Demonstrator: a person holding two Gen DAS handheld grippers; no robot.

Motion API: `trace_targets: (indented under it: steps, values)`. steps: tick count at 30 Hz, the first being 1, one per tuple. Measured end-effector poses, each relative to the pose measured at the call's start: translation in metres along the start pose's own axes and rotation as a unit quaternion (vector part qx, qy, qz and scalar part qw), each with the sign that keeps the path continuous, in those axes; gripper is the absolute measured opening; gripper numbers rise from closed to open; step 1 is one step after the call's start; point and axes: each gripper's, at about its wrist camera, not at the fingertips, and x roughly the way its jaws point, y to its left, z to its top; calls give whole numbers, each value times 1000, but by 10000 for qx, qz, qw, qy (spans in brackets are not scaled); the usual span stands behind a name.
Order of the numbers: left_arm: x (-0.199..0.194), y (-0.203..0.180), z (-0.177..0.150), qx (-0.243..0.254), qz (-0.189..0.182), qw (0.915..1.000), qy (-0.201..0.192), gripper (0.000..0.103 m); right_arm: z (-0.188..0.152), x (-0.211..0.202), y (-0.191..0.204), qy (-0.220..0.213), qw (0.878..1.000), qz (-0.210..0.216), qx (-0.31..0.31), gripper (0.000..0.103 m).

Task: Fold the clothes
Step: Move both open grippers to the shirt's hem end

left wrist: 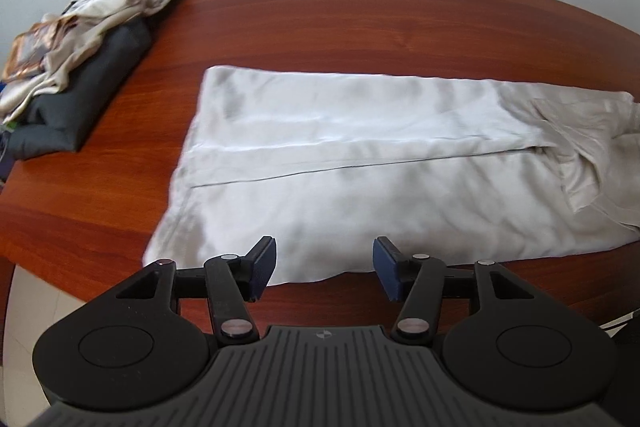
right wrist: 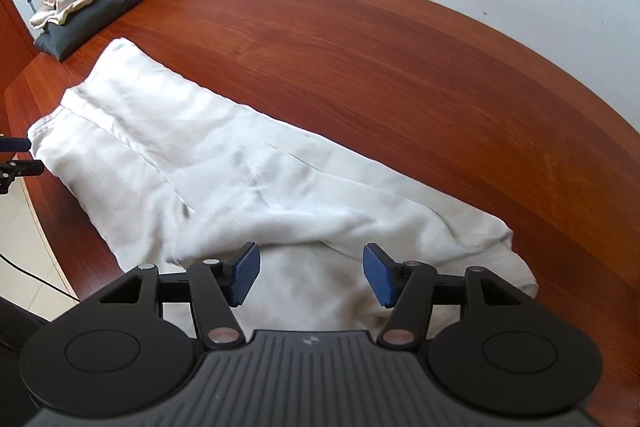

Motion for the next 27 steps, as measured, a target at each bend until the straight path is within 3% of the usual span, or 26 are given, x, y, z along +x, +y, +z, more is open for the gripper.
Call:
trace_targets:
  steps: [10,18,27]
  values:
    - [8,68,-17,-850,444,9952,186,57,47,18,73,-20,9987,190,-465,65]
    - [20,98,-27,-1359,384,9897,249,57,109,52,138,78,9925,561,-1084,65]
    - [28,124,-32,-1714,70,9850,202,57,182,91,203,199,9797,940,-1761,65]
